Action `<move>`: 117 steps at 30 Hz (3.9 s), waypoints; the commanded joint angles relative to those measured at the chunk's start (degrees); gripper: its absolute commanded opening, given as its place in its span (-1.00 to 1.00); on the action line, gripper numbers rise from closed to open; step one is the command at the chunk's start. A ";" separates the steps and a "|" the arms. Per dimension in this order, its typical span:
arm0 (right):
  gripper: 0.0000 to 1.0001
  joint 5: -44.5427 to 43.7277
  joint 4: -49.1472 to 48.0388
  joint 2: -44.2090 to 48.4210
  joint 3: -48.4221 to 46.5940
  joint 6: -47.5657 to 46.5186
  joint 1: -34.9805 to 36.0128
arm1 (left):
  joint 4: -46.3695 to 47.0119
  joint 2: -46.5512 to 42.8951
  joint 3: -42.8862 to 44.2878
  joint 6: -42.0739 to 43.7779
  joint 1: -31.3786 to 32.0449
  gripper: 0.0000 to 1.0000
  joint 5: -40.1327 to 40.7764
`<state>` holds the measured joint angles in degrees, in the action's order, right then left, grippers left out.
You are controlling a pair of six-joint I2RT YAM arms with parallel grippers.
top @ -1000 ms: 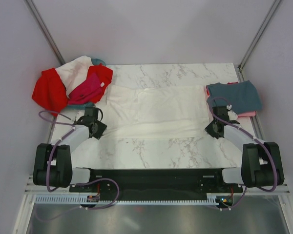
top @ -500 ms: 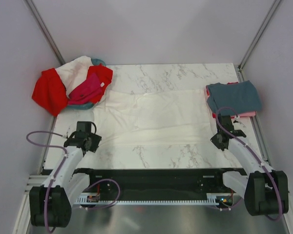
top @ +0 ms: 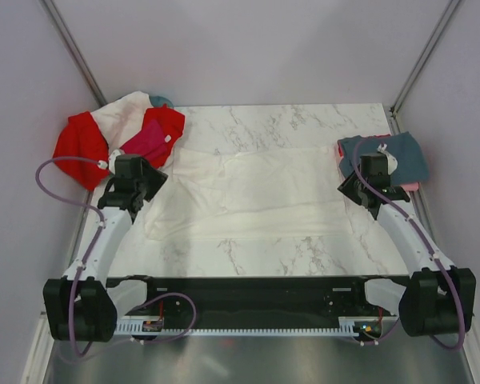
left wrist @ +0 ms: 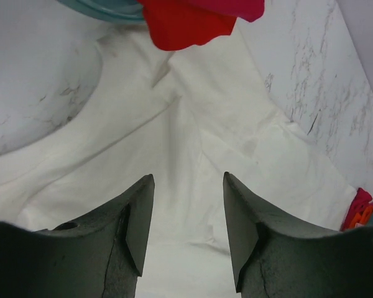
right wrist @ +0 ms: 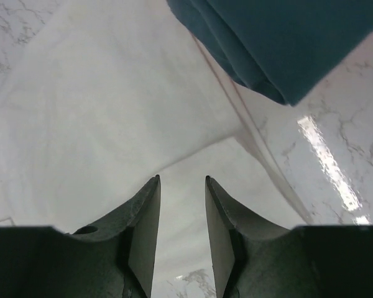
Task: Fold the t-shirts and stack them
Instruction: Fold the tshirt
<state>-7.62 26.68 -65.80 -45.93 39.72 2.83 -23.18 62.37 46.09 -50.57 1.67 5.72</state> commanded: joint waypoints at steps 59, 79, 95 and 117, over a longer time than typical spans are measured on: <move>-0.04 7.97 -16.22 -17.69 -9.17 -2.72 -1.42 | 31.27 33.09 5.24 -3.75 4.74 -0.95 13.45; 0.04 -2.57 -15.60 -47.83 -35.71 -5.79 -1.42 | 29.86 32.64 15.52 -2.17 4.66 -0.95 7.73; 0.05 -7.76 -12.00 -61.72 -50.65 -13.62 -0.63 | 30.47 32.20 18.08 0.12 4.48 -0.95 6.59; -1.00 -9.97 -9.19 -58.13 -51.89 -14.68 1.30 | 30.83 29.66 20.36 2.05 4.30 -0.95 4.92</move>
<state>-16.64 16.60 -128.55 -96.60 25.23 3.84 6.09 95.18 63.51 -51.09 6.20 10.31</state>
